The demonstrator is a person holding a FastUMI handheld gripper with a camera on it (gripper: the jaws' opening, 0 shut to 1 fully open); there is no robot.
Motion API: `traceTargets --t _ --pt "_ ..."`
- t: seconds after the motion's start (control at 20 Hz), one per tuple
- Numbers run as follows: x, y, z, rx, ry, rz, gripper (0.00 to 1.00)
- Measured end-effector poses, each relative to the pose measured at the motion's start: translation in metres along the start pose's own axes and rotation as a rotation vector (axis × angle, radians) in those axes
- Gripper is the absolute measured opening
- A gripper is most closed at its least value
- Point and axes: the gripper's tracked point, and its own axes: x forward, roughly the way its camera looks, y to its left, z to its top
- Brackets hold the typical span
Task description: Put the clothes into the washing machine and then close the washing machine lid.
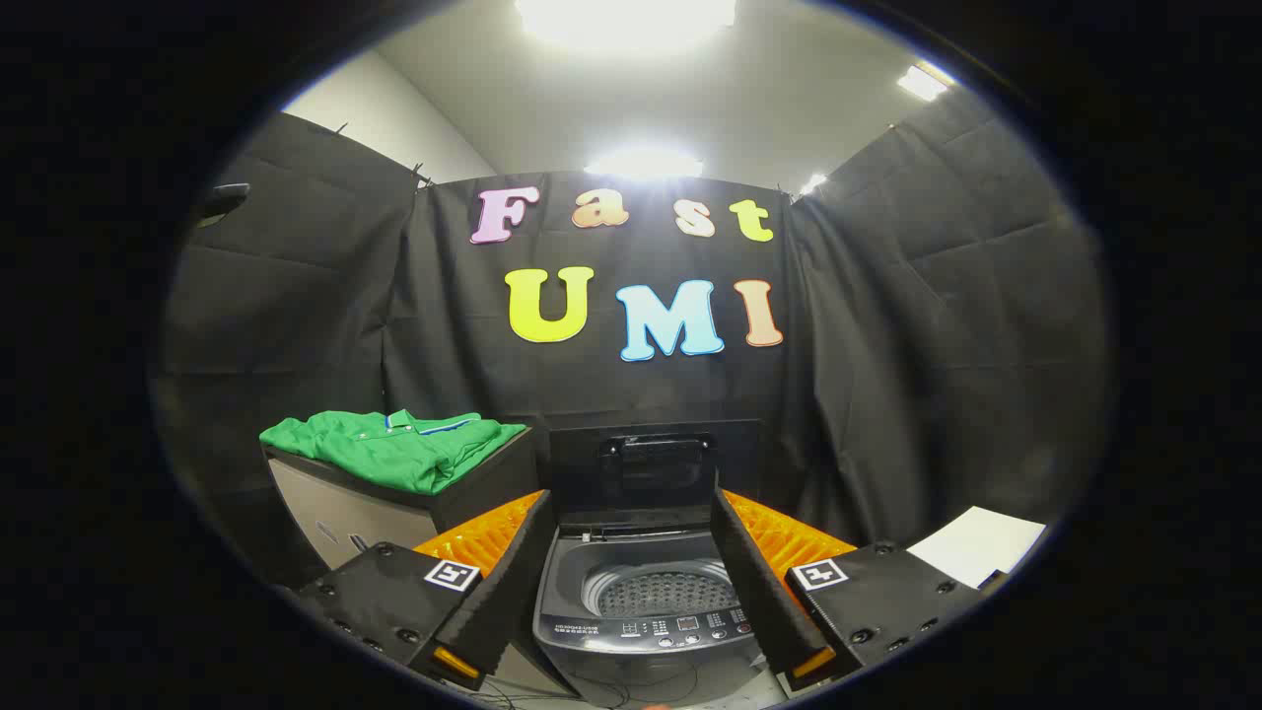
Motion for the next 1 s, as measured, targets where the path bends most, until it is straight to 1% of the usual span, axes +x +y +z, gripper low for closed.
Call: traceTargets --t 1.0 --pt "-0.016 -0.015 0.008 0.0 -0.021 0.002 0.99"
